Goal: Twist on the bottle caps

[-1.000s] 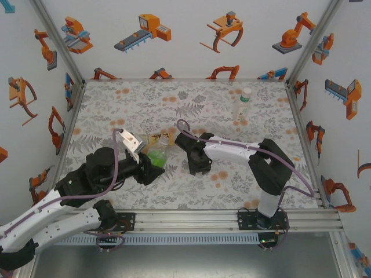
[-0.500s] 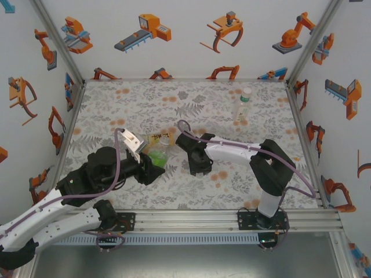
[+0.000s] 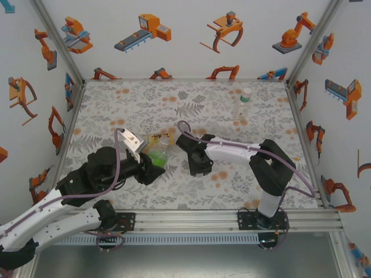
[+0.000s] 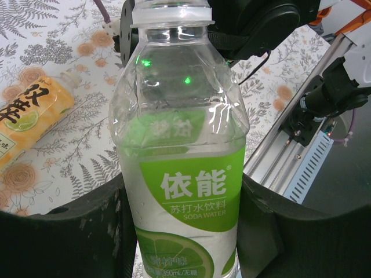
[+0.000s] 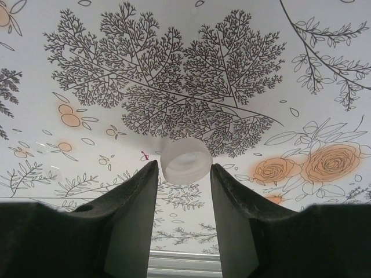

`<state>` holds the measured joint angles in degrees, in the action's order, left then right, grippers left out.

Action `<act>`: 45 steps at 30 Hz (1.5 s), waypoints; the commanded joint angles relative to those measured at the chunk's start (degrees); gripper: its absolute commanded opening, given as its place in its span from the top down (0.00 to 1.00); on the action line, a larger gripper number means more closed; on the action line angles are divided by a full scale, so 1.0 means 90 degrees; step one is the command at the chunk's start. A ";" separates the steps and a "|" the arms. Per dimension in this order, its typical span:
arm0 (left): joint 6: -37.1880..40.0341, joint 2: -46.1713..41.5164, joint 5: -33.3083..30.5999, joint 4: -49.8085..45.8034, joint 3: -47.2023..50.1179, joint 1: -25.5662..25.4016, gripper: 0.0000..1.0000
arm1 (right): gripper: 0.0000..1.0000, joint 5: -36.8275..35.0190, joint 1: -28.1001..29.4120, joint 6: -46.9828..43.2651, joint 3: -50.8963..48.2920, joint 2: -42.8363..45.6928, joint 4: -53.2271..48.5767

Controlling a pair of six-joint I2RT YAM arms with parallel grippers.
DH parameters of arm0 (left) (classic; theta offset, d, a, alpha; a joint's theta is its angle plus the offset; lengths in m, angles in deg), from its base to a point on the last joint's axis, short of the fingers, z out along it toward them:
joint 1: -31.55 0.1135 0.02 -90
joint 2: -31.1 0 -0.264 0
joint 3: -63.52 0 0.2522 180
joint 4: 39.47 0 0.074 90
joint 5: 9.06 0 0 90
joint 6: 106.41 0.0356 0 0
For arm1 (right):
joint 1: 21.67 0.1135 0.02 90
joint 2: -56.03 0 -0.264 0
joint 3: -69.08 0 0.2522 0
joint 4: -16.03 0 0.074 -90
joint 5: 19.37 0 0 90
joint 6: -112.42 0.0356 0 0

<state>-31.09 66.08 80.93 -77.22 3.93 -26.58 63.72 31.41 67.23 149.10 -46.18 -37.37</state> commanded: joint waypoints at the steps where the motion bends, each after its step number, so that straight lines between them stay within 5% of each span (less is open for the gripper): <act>1: -0.0114 -0.0020 0.0004 0.0131 -0.0015 0.0013 0.96 | 0.58 0.0029 0.0039 -0.0009 -0.0080 -0.0065 0.0038; 45: -0.0184 0.0006 -0.0043 0.0097 -0.0016 0.0014 0.96 | 0.61 0.0061 0.0039 -0.0039 0.0058 0.0070 0.0005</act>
<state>-31.92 66.28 80.89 -77.24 3.93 -26.58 63.93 31.41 67.21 149.23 -45.24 -37.43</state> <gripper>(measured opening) 0.538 0.392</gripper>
